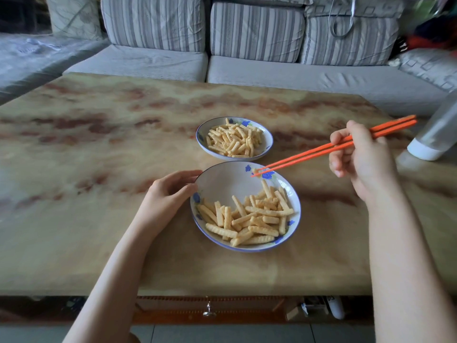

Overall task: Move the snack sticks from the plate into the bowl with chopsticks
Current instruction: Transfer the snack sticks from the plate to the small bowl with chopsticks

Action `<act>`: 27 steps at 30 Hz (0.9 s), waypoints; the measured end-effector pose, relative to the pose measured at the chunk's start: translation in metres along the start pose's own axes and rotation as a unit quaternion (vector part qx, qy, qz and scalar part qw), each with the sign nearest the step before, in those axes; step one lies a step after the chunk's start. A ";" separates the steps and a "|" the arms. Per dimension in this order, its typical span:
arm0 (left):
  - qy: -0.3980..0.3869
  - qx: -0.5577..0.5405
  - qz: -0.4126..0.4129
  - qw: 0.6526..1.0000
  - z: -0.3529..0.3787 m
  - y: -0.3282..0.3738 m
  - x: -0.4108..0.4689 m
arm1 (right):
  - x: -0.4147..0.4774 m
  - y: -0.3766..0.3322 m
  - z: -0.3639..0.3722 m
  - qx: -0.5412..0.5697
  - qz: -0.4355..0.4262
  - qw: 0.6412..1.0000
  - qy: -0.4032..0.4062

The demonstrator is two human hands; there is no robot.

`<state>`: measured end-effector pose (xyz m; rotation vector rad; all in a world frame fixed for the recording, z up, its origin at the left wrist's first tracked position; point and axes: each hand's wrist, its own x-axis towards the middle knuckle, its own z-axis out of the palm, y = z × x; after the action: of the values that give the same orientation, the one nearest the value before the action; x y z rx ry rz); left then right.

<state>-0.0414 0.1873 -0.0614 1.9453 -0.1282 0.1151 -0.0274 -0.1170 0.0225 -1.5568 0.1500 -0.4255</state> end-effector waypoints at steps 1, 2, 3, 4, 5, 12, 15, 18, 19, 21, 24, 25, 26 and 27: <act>-0.001 0.000 -0.002 1.000 0.000 0.000 0.000 | 0.000 0.000 0.004 0.028 -0.004 1.000 0.007; -0.001 -0.001 -0.004 1.000 0.000 0.001 0.000 | -0.001 0.001 0.008 0.053 -0.005 0.998 0.015; -0.001 -0.001 -0.006 1.000 0.000 0.001 0.000 | -0.002 0.002 0.013 0.074 -0.005 0.997 0.024; -0.001 -0.001 -0.008 1.000 0.000 0.001 0.000 | -0.002 0.003 0.017 0.092 -0.003 0.995 0.033; -0.002 -0.001 -0.011 1.000 0.000 0.002 0.000 | -0.003 0.005 0.022 0.107 -0.001 0.993 0.043; -0.001 -0.002 -0.017 1.000 0.000 0.002 -0.001 | 0.003 0.022 0.046 0.122 0.006 0.990 0.071; -0.003 -0.003 -0.017 1.000 0.000 0.002 -0.001 | 0.004 0.030 0.053 0.105 0.004 0.993 0.058; -0.006 -0.004 -0.015 1.000 0.000 0.002 -0.001 | 0.004 0.031 0.055 0.088 -0.007 0.995 0.051; -0.006 -0.004 -0.014 1.000 0.000 0.002 -0.001 | 0.004 0.031 0.055 0.084 -0.014 0.995 0.052; -0.007 -0.003 -0.013 1.000 -0.001 0.002 -0.001 | 0.005 0.027 0.050 0.076 -0.027 0.995 0.057; -0.007 0.003 -0.015 1.000 -0.001 0.001 0.000 | 0.005 0.020 0.037 0.072 -0.041 0.995 0.055; -0.006 0.005 -0.015 1.000 -0.001 0.001 0.000 | 0.005 0.016 0.032 0.068 -0.042 0.996 0.050; -0.005 0.007 -0.016 1.000 -0.001 0.001 0.001 | 0.005 0.013 0.026 0.061 -0.043 0.996 0.044; -0.004 0.008 -0.016 1.000 -0.001 0.001 0.001 | 0.005 0.009 0.020 0.049 -0.044 0.997 0.036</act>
<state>-0.0410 0.1875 -0.0600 1.9634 -0.1012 0.0867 -0.0142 -0.1001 0.0153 -1.4552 0.1156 -0.5507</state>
